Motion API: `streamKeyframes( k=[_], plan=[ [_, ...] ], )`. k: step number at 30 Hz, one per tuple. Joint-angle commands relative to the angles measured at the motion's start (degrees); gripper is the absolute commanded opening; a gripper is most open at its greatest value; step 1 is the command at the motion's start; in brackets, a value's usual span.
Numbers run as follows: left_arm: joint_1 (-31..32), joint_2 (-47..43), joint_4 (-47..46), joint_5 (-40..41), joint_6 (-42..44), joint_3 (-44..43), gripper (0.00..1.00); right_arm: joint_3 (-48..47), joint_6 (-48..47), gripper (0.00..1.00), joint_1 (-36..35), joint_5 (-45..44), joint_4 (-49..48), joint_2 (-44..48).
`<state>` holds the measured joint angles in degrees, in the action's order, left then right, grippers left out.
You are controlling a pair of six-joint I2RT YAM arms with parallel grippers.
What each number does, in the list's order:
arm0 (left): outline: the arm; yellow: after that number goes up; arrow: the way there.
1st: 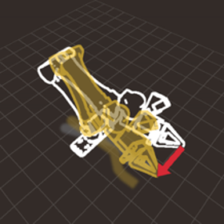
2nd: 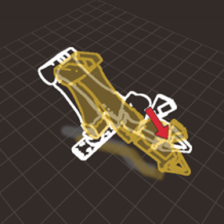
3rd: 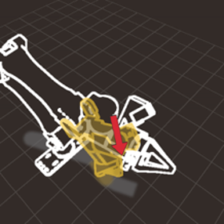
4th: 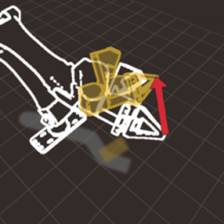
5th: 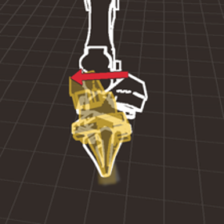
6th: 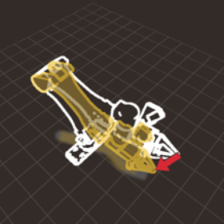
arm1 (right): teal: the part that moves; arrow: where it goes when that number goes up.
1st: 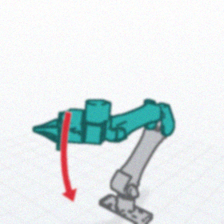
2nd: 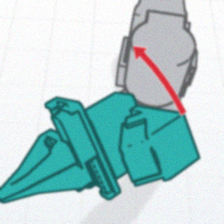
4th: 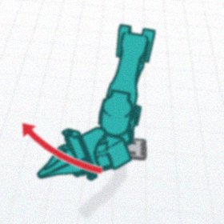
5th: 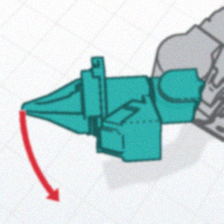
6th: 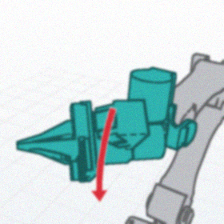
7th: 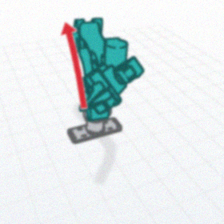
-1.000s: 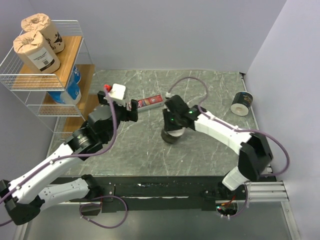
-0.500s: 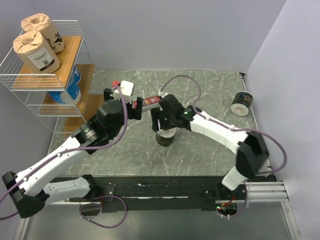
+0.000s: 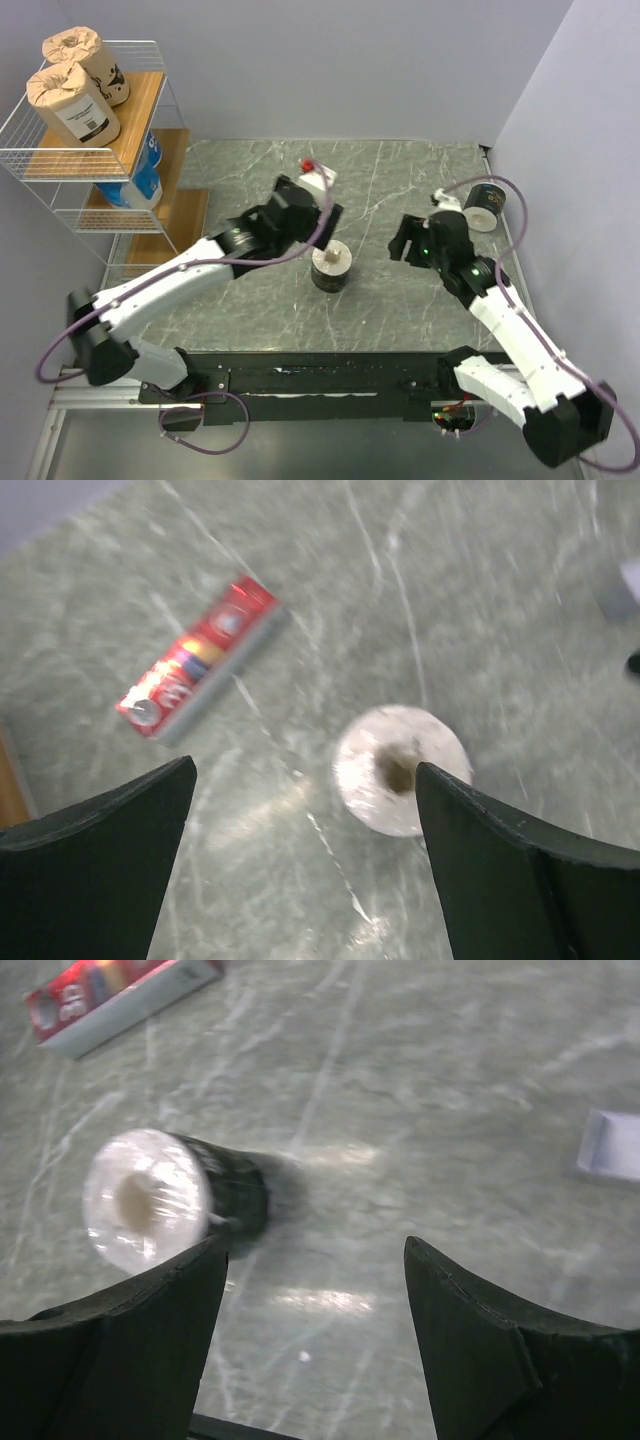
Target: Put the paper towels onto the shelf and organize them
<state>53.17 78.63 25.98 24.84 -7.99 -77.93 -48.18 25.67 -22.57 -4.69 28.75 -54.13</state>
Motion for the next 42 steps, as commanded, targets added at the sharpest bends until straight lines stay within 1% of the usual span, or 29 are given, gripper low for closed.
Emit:
streamKeyframes(
  k=[1,4,6,8,13,15,19,25,32,42],
  plan=[
    [2.82,5.65,1.97,-3.31,-2.03,-3.71,0.98,3.62,-2.29,0.79,4.45,0.03,0.51,9.2],
    [3.43,9.87,2.58,-3.92,-2.47,-5.47,0.99,5.55,-2.73,0.79,5.69,0.12,1.13,13.25],
    [3.61,12.15,3.03,-4.27,-3.17,-6.26,0.97,6.34,-3.52,0.79,6.48,0.03,1.39,14.92],
    [3.7,13.3,2.85,-5.76,-3.7,-6.1,0.95,6.96,-4.66,0.79,7.01,0.2,0.87,15.54],
    [3.96,14.27,1.36,-11.04,-6.07,-4.95,0.93,7.84,-4.67,0.8,7.89,-0.93,1.13,15.9],
    [4.05,14.8,-0.31,-13.14,-7.56,-3.72,0.93,8.19,-3.18,0.8,8.59,-2.33,0.78,16.16],
    [4.4,16.2,-3.47,-16.04,-8.97,-1.88,0.91,8.63,-2.29,0.8,10.08,-2.26,0.51,16.34],
    [4.58,20.33,-3.04,-15.0,-8.97,-3.37,0.88,8.9,-2.38,0.8,11.23,-3.13,0.69,18.44],
    [4.67,21.48,-2.69,-15.35,-9.85,-2.93,0.86,9.42,-2.55,0.79,11.93,-3.05,0.51,19.41],
    [4.67,23.23,-1.63,-12.62,-10.47,-1.96,0.82,9.51,-2.82,0.8,12.37,-1.99,0.16,19.5]
  ],
)
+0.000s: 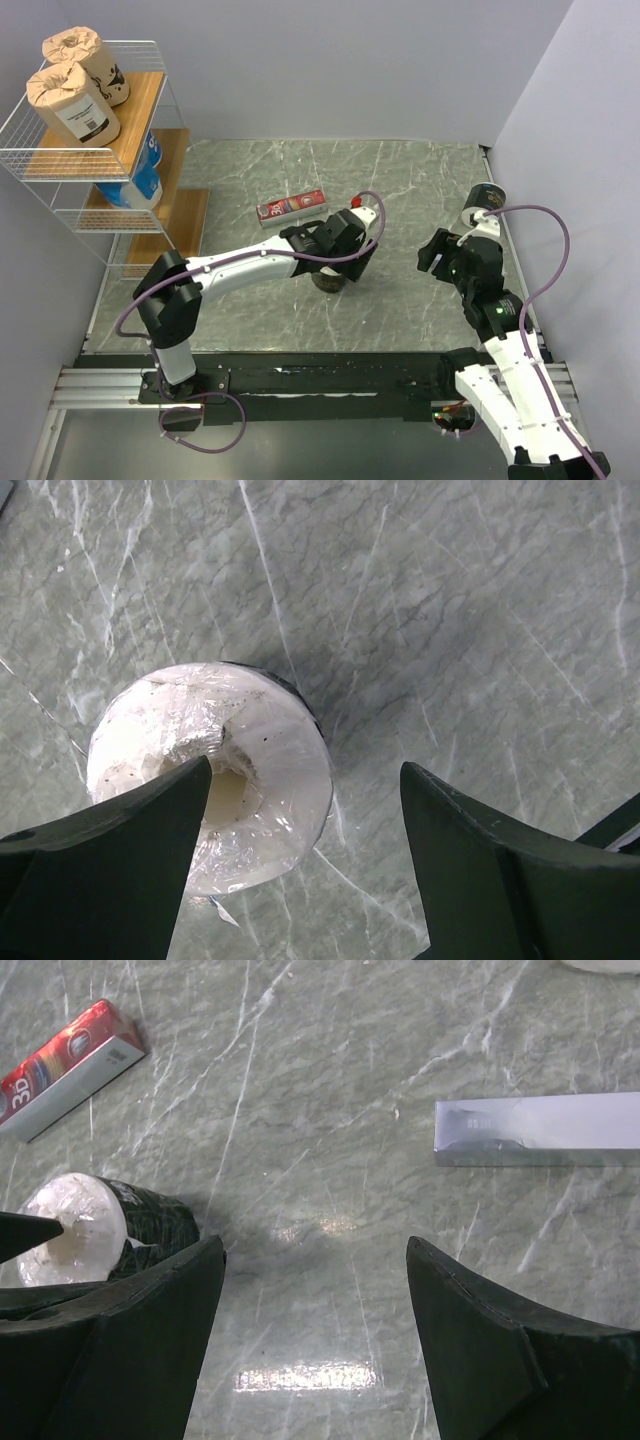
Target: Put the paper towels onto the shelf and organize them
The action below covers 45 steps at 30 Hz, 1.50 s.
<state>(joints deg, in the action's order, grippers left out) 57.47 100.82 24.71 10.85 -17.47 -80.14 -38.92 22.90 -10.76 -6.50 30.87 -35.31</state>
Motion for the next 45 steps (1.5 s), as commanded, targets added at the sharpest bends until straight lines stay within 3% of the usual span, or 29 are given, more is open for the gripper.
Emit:
streamKeyframes(
  k=[1,8,14,16,23,35,38,45],
  plan=[
    [0.36,1.14,-0.54,1.54,-0.98,0.68,0.81,0.16,0.13,0.8,0.57,0.08,-1.61,0.77],
    [0.36,2.46,-1.07,2.77,-1.07,1.74,0.77,0.24,0.04,0.81,0.75,-0.53,-1.08,2.44],
    [0.36,2.55,-0.01,5.84,-0.46,1.12,0.6,0.33,0.22,0.81,0.75,-0.79,-1.08,2.97],
    [0.36,1.67,0.6,7.33,-0.37,1.12,0.48,0.24,0.13,0.81,0.75,-0.79,-1.08,3.14],
    [-0.43,-1.85,5.34,15.77,-0.37,-0.28,0.42,0.33,0.04,0.81,0.83,-0.35,-1.25,3.49],
    [-17.65,-10.81,8.34,20.26,1.47,0.42,0.41,0.33,0.22,0.81,0.83,2.71,-1.34,5.43],
    [-23.44,-9.24,6.76,23.85,4.28,-0.45,0.41,-1.33,0.75,0.81,0.83,5.34,-0.55,5.16],
    [-29.17,0.15,1.4,29.93,12.8,-6.07,0.41,-3.09,2.68,0.81,0.75,10.19,-0.73,8.32]
  ],
)
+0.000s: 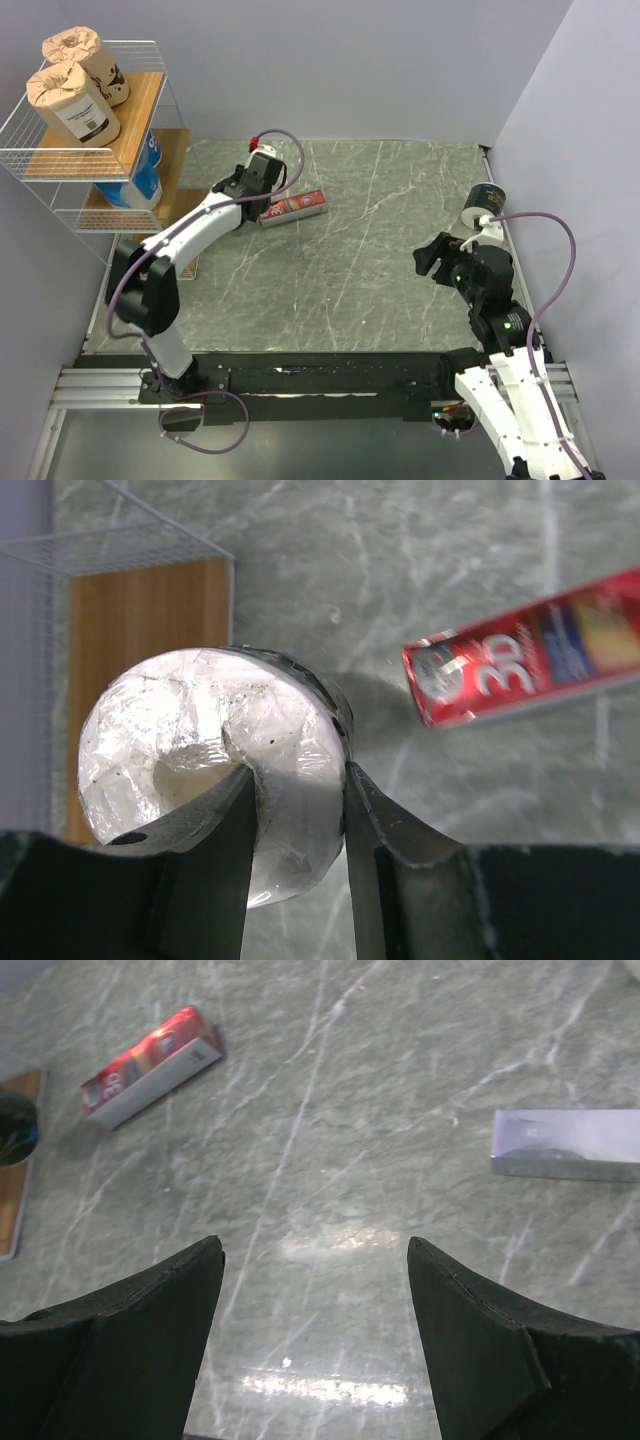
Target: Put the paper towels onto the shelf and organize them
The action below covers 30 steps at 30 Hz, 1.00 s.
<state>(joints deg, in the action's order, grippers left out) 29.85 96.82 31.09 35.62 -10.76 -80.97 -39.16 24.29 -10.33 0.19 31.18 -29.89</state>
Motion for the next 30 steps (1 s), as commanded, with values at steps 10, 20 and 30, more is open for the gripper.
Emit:
streamKeyframes(
  k=[10,20,30],
  plan=[
    [-5.32,14.71,-7.8,10.79,12.43,-10.88,0.4,-3.82,0.58,0.82,0.39,4.21,0.29,4.4],
    [-9.45,18.23,-9.91,12.2,15.33,-13.43,0.4,-4.44,0.4,0.82,0.4,4.03,0.55,3.61],
    [-13.14,19.9,-12.2,14.22,19.38,-13.16,0.41,-4.17,0.58,0.82,0.31,5.26,-0.33,2.56]
  ],
)
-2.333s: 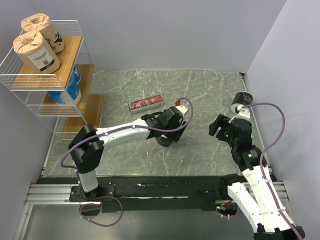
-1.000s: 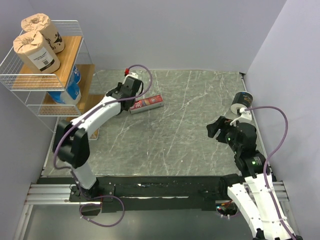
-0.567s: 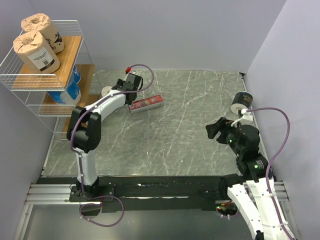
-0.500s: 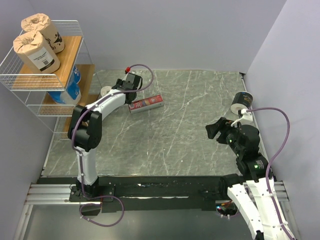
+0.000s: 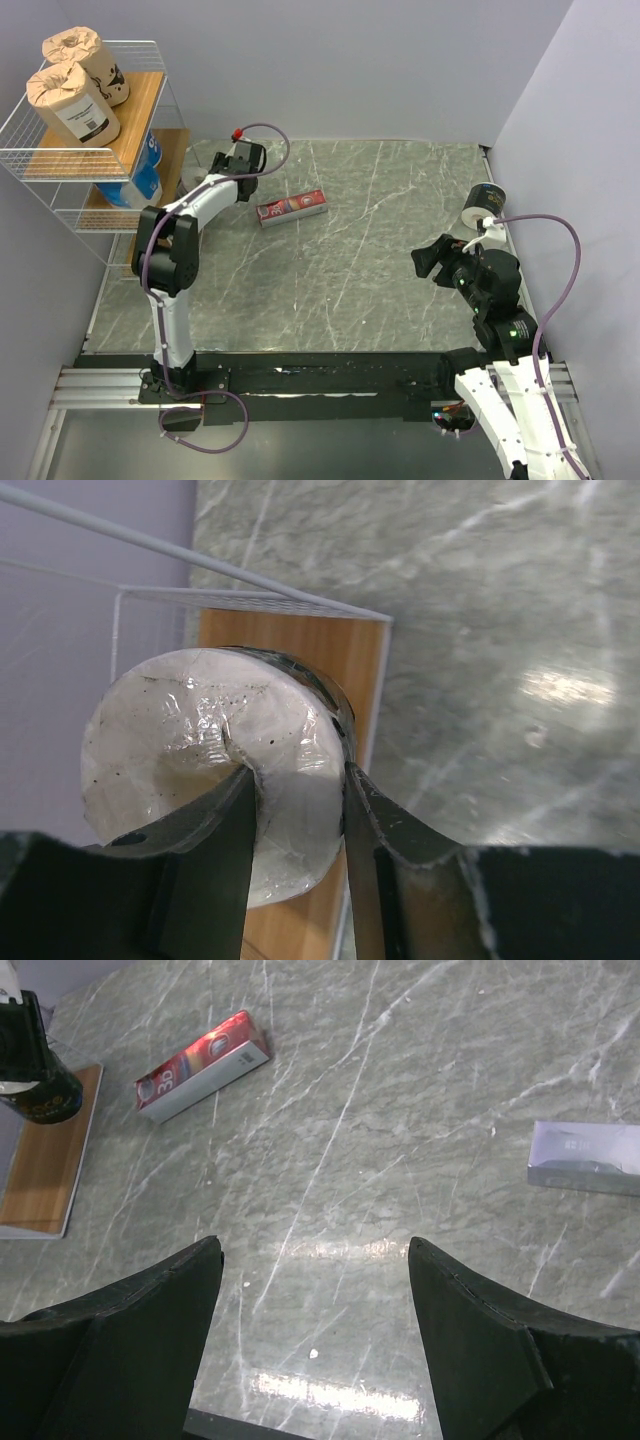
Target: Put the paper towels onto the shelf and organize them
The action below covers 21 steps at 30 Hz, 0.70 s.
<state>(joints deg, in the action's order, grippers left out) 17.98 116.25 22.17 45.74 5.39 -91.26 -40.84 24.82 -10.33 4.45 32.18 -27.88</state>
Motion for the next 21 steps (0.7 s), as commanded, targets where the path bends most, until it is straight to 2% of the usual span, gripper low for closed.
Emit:
streamKeyframes(
  k=[1,11,16,21],
  plan=[
    [-1.63,0.56,-3.19,3.92,3.23,-3.13,0.41,-2.58,-0.03,0.82,0.31,1.0,-1.33,0.54],
    [-3.3,1.96,-3.02,5.32,4.02,-4.71,0.64,-3.63,-0.82,0.82,0.4,0.56,-0.37,0.37],
    [-2.86,1.18,-1.78,5.77,2.26,-5.5,0.64,-3.55,-0.65,0.82,0.31,1.18,-0.45,0.28],
    [-0.4,-1.98,-1.61,0.94,2.0,-4.63,0.62,-3.19,-0.74,0.82,0.31,1.35,-0.55,0.46]
  ],
)
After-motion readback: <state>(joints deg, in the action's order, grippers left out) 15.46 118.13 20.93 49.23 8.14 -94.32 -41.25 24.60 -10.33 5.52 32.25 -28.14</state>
